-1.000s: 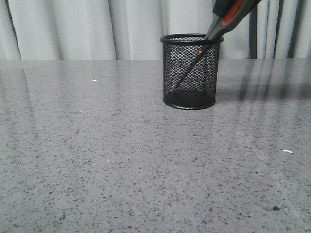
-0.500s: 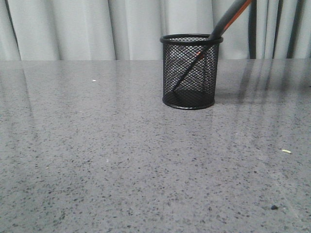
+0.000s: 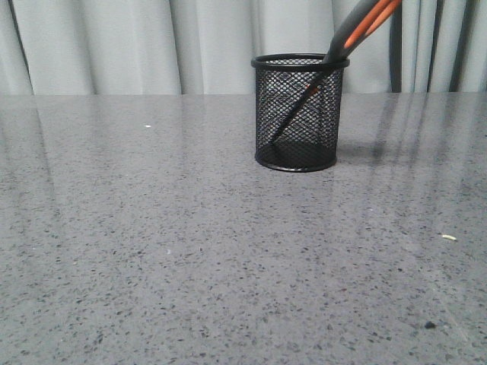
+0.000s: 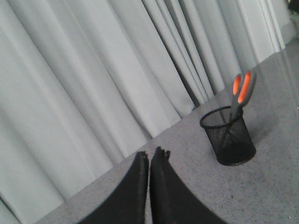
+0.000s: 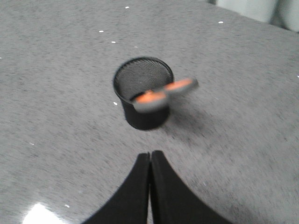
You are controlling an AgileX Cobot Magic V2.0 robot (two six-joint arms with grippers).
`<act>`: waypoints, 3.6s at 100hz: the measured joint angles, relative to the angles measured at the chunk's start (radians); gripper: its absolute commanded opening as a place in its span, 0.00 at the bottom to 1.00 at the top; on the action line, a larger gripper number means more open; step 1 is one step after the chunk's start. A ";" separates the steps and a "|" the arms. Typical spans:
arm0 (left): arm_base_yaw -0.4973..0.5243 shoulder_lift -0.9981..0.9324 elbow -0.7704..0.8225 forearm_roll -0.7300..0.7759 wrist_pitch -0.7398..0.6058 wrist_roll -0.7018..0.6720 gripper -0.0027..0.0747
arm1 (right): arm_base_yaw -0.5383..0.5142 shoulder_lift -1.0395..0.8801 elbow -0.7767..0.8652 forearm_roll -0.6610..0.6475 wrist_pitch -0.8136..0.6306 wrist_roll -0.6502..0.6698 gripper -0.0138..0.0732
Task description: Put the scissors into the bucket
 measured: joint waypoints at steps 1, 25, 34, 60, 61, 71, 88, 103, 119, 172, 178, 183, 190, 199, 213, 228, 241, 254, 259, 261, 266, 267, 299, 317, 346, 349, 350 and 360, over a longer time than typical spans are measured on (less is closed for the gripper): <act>0.000 -0.009 0.017 0.000 -0.005 0.000 0.01 | 0.000 -0.034 0.022 -0.002 -0.025 0.000 0.11; 0.000 -0.052 0.163 0.002 -0.153 -0.005 0.01 | 0.000 -0.615 0.596 -0.030 -0.366 -0.001 0.11; 0.000 -0.052 0.165 0.002 -0.170 -0.005 0.01 | 0.000 -0.799 0.712 -0.036 -0.431 -0.002 0.11; 0.000 -0.055 0.168 0.005 -0.182 -0.005 0.01 | -0.001 -0.838 0.779 -0.034 -0.436 -0.002 0.11; 0.000 -0.055 0.168 0.005 -0.184 -0.005 0.01 | -0.001 -0.837 0.779 -0.032 -0.436 -0.002 0.11; 0.000 -0.055 0.168 0.005 -0.186 -0.005 0.01 | -0.001 -0.833 0.779 -0.027 -0.438 -0.002 0.11; 0.000 -0.055 0.168 0.005 -0.188 -0.005 0.01 | -0.001 -0.833 0.779 -0.027 -0.438 -0.002 0.11; 0.000 -0.055 0.168 0.005 -0.188 -0.005 0.01 | -0.001 -0.833 0.779 -0.026 -0.438 -0.002 0.11; 0.000 -0.055 0.168 0.005 -0.188 -0.005 0.01 | -0.001 -0.833 0.779 -0.026 -0.438 -0.002 0.11; 0.332 -0.055 0.433 -0.266 -0.329 -0.067 0.01 | -0.001 -0.833 0.779 -0.025 -0.438 -0.002 0.11; 0.399 -0.060 0.479 -0.279 -0.329 -0.120 0.01 | -0.001 -0.833 0.779 -0.025 -0.438 -0.002 0.11; 0.457 -0.072 0.493 -0.284 -0.296 -0.172 0.01 | -0.001 -0.833 0.779 -0.025 -0.438 -0.002 0.11; 0.513 -0.077 0.493 -0.289 -0.290 -0.235 0.01 | -0.001 -0.833 0.779 -0.025 -0.438 -0.002 0.11; 0.556 -0.077 0.493 -0.292 -0.209 -0.269 0.01 | -0.001 -0.833 0.779 -0.024 -0.438 -0.002 0.11; 0.582 -0.077 0.493 -0.296 -0.078 -0.287 0.01 | -0.001 -0.833 0.779 -0.024 -0.438 -0.002 0.11; 0.583 -0.077 0.493 -0.303 -0.068 -0.292 0.01 | -0.001 -0.833 0.779 -0.024 -0.438 -0.002 0.11; 0.583 -0.077 0.493 -0.304 -0.068 -0.292 0.01 | -0.001 -0.833 0.779 -0.024 -0.438 -0.002 0.11; 0.583 -0.077 0.493 -0.304 -0.068 -0.292 0.01 | -0.001 -0.833 0.779 -0.024 -0.438 -0.002 0.11; 0.583 -0.077 0.493 -0.304 -0.068 -0.292 0.01 | -0.001 -0.833 0.779 -0.024 -0.438 -0.002 0.11; 0.583 -0.077 0.493 -0.304 -0.068 -0.292 0.01 | -0.001 -0.833 0.779 -0.024 -0.438 -0.002 0.11; 0.583 -0.077 0.493 -0.304 -0.068 -0.292 0.01 | -0.001 -0.833 0.779 -0.024 -0.438 -0.002 0.11; 0.583 -0.077 0.493 -0.304 -0.068 -0.292 0.01 | -0.001 -0.833 0.779 -0.024 -0.438 -0.002 0.11; 0.583 -0.077 0.493 -0.304 -0.068 -0.292 0.01 | -0.001 -0.833 0.779 -0.024 -0.438 -0.002 0.11; 0.583 -0.077 0.493 -0.304 -0.068 -0.292 0.01 | -0.030 -0.833 0.849 -0.092 -0.533 0.041 0.11; 0.583 -0.077 0.493 -0.304 -0.067 -0.292 0.01 | -0.217 -0.830 1.166 -0.360 -1.045 0.412 0.11; 0.583 -0.077 0.493 -0.305 -0.067 -0.292 0.01 | -0.229 -0.830 1.170 -0.399 -1.035 0.457 0.11; 0.583 -0.077 0.493 -0.305 -0.067 -0.292 0.01 | -0.232 -0.830 1.170 -0.415 -1.032 0.473 0.11; 0.583 -0.077 0.493 -0.305 -0.067 -0.292 0.01 | -0.246 -0.830 1.170 -0.468 -1.009 0.536 0.11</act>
